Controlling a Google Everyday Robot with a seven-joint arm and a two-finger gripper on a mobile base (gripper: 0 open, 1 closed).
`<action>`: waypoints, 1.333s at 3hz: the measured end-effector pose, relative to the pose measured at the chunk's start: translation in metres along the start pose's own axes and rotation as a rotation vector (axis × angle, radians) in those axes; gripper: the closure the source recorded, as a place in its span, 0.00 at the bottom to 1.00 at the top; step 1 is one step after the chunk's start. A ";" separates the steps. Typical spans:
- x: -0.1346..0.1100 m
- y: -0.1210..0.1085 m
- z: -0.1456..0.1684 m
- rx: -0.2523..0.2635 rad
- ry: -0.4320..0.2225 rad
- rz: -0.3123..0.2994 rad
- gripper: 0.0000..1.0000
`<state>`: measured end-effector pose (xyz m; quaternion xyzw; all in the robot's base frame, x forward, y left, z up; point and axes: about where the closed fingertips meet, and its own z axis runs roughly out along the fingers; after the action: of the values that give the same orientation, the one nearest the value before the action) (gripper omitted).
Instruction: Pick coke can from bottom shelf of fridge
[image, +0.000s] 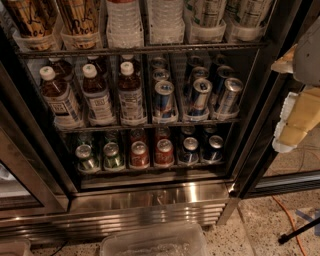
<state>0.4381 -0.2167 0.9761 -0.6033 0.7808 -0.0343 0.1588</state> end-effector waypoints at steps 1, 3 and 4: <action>-0.001 0.000 0.000 0.001 -0.001 0.001 0.00; -0.010 0.046 0.080 -0.062 -0.065 0.019 0.00; -0.014 0.088 0.142 -0.121 -0.169 0.036 0.00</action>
Offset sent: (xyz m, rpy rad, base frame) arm -0.0183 0.0234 -0.1048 0.0581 0.0883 0.0080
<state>0.3998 -0.1602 0.8229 -0.5985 0.7759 0.0664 0.1879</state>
